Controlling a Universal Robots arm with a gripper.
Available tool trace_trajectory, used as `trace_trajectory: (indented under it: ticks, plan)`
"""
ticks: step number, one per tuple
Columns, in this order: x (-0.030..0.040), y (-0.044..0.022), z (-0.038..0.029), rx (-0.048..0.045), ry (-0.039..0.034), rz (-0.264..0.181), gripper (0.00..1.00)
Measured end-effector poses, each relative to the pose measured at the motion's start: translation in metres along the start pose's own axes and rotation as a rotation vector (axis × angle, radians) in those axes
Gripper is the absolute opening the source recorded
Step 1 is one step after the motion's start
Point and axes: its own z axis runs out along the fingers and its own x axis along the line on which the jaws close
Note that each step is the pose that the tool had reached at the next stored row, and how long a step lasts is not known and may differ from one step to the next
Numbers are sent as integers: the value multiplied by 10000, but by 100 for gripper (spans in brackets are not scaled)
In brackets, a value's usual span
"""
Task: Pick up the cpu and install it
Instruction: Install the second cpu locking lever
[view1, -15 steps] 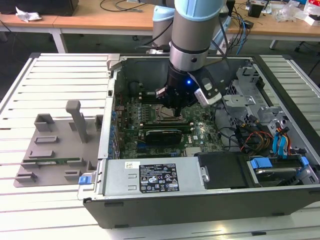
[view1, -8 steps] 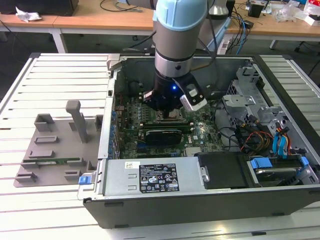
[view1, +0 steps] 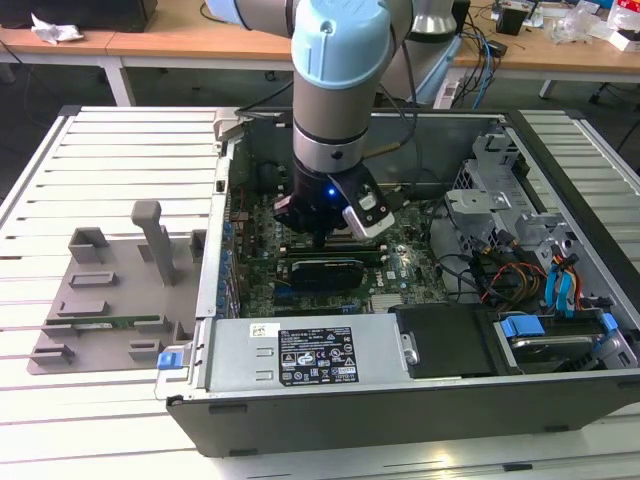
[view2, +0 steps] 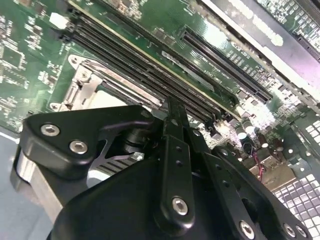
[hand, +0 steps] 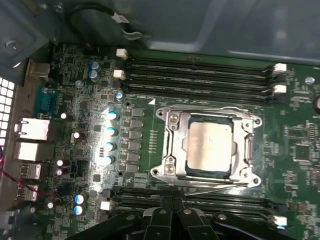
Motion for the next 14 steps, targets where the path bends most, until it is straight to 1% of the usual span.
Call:
trace_trajectory:
  ticks: [2,4,5,8,10,12,14]
  plan:
    - [44,-1,45,-56,1,-49,11]
    - [74,5,87,-139,3,-114,11]
    - [85,9,110,-193,5,-165,11]
    - [98,32,149,-321,14,-307,11]
    - [100,44,167,-367,17,-361,11]
    - [103,61,197,-440,21,-450,11]
    - [108,61,202,-448,32,-520,11]
